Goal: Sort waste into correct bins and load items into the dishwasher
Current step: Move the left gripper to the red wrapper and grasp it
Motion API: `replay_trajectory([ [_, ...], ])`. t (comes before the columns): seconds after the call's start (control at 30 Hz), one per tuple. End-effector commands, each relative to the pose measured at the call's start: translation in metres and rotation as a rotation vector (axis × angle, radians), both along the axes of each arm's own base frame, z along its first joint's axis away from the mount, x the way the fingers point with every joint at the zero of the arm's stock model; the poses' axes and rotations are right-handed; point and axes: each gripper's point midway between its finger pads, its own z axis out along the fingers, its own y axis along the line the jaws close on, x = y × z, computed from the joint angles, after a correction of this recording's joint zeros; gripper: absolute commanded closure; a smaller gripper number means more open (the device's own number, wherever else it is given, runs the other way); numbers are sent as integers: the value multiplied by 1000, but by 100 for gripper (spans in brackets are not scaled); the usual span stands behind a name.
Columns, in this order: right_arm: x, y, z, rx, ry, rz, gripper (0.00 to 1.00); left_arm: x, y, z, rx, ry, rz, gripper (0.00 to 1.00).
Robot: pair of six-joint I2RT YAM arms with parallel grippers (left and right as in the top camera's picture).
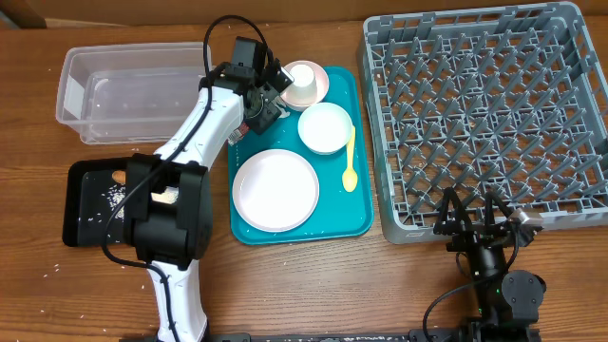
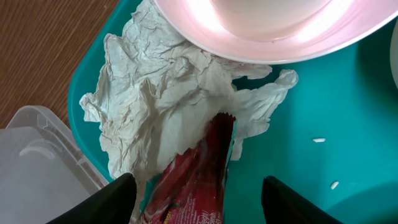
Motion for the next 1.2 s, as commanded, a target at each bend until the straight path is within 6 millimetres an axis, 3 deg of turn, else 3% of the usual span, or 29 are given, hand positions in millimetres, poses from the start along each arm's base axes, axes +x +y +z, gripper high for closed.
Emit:
replay_trajectory([
  [0.0, 0, -1, -2, 1, -1, -5, 0, -5, -15, -10, 0, 19, -60, 37],
  [0.17, 0, -1, -2, 1, -1, -5, 0, -7, -12, -29, 26, 55, -68, 36],
  [0.47, 0, -1, -2, 1, -1, -5, 0, 6, -7, -24, 53, -5, -56, 37],
  [0.83, 0, -1, -2, 1, -1, -5, 0, 7, -3, -24, 58, -5, -50, 71],
  [0.97, 0, -1, -2, 1, -1, -5, 0, 8, -4, -23, 63, -12, -49, 96],
  [1.17, 0, -1, -2, 1, -1, -5, 0, 10, -15, -13, 56, -34, -57, 96],
])
